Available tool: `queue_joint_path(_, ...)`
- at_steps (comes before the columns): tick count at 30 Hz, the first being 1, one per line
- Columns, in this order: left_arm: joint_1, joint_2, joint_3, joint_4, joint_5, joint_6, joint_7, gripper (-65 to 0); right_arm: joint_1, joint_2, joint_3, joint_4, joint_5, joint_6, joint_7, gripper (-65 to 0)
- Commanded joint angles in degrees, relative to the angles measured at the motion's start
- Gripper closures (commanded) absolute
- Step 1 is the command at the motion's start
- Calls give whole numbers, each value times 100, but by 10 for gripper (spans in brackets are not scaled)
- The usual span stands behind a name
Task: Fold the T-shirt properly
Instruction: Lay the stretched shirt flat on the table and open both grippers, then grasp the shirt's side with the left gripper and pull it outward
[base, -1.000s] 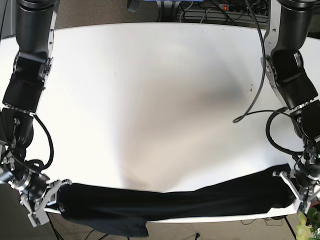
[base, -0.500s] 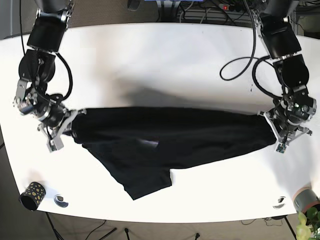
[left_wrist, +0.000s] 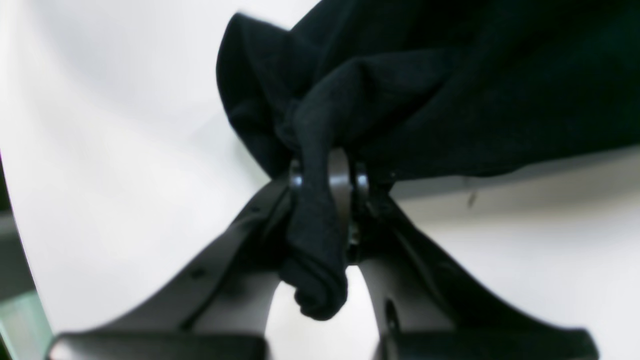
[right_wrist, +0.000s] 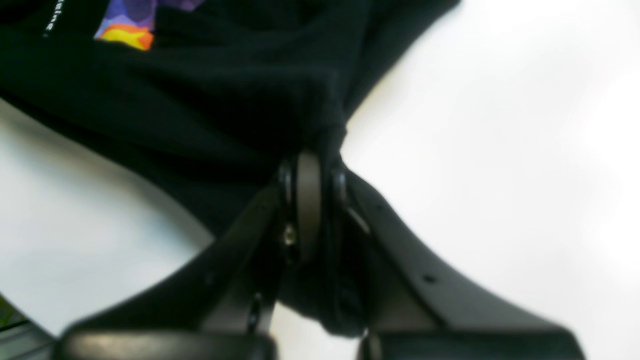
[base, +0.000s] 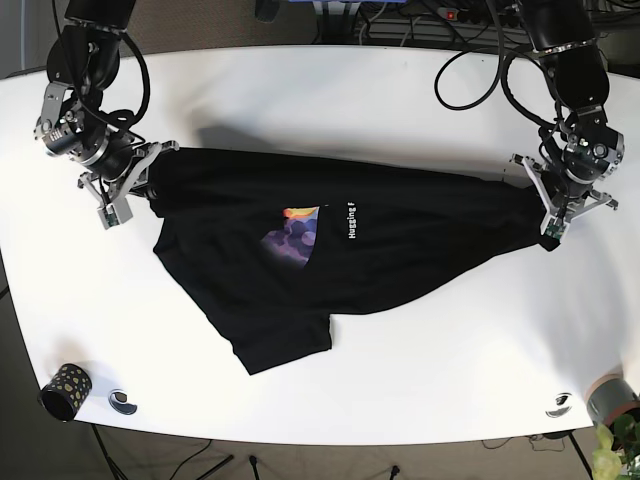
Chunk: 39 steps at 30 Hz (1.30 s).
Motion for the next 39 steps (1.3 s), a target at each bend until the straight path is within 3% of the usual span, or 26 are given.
queue_joint_path(1,-23,-105,-185,149,44,-194,-53,0,-84,34,38,258,81,-3,136,0)
queue_joint_path(3,48,-105,-387,157,44,-532,-18,0,-269,7,38,381,81,-3,136,0)
queue_joint_path(12,373,-105,-1293,448,53,-532,440,-17,-1139,-230,425,864,81,6,136,0)
queue_joint_path(14,426,-105,-1372,553,53,-532,475,-68,-1280,-230,442,899,81,6,136,0)
queue_joint_path(21,514,-105,-1451,1072,44,-532,580,-396,-1464,-476,460,943,46,6,154,0)
queue_joint_path(23,540,-114,-1460,1248,-35,-532,756,-426,-1473,-502,460,943,46,6,154,0)
queue_joint_path(28,654,-492,-1644,1432,-1099,-532,1424,-407,-1438,-529,460,943,38,-3,163,0)
queue_joint_path(34,628,-914,-1644,1415,-2813,-532,1565,-410,-1350,-775,592,952,38,-47,171,0)
queue_joint_path(39,-31,-897,-1257,1318,-3139,-532,1565,-413,-1244,-793,653,926,38,-47,171,0)
